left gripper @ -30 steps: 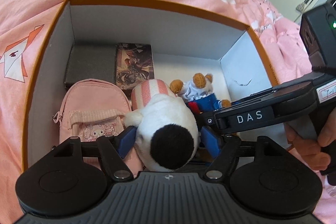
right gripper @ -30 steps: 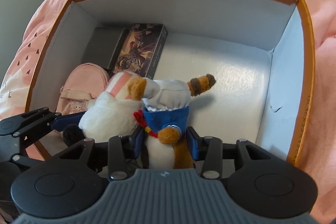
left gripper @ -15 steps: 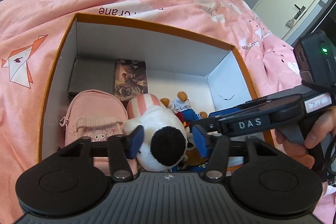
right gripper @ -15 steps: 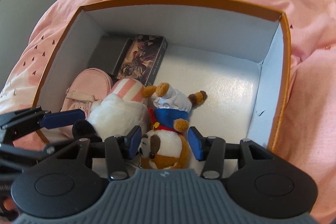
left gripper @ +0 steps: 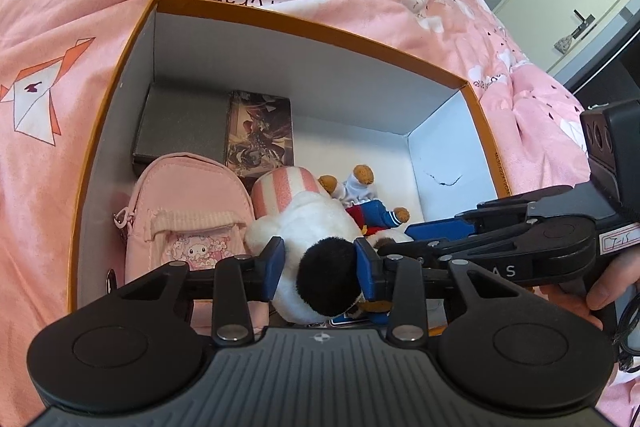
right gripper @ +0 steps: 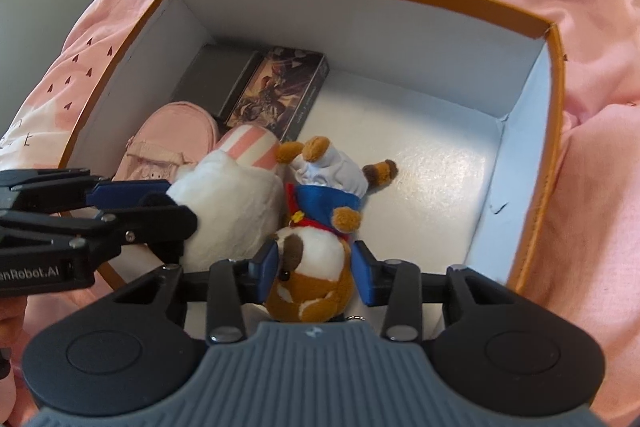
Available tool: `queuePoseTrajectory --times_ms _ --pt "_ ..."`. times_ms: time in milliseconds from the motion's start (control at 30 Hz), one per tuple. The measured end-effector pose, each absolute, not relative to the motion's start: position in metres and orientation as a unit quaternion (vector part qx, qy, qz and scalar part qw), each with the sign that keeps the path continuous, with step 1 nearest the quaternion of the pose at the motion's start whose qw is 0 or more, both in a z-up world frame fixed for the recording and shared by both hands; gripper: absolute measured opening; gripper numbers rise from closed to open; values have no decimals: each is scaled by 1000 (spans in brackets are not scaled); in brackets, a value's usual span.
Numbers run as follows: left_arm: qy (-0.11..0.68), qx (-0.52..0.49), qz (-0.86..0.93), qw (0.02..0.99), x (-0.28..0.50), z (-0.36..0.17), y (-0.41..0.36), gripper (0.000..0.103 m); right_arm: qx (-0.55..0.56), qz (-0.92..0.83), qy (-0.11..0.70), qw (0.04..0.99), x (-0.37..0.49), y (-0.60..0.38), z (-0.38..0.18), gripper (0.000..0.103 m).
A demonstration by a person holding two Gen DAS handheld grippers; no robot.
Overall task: Organize objects
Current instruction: 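Lower both plush toys into the box and open both tools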
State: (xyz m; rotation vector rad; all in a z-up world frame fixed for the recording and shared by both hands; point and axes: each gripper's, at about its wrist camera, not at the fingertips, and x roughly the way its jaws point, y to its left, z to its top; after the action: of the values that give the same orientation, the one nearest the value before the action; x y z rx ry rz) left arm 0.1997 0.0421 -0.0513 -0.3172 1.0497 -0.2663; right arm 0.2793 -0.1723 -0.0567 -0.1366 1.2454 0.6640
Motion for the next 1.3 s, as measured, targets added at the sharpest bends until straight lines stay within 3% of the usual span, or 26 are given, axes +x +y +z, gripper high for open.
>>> queuePoseTrajectory --times_ms 233,633,900,1033,1200,1300 --pt "513 -100 -141 841 204 -50 34 43 -68 314 576 752 283 -173 -59 35" --pt "535 -150 -159 816 211 -59 47 43 -63 319 593 737 289 -172 -63 34" --pt "534 -114 -146 825 211 -60 34 45 -75 322 586 740 285 -164 -67 34" --pt "522 -116 -140 833 206 -58 34 54 -87 319 573 750 279 -167 -61 36" --pt "492 -105 -124 855 193 -49 31 56 -103 311 546 771 269 -168 -53 38" --pt "464 -95 -118 873 181 -35 30 59 -118 300 516 794 259 -168 -43 45"
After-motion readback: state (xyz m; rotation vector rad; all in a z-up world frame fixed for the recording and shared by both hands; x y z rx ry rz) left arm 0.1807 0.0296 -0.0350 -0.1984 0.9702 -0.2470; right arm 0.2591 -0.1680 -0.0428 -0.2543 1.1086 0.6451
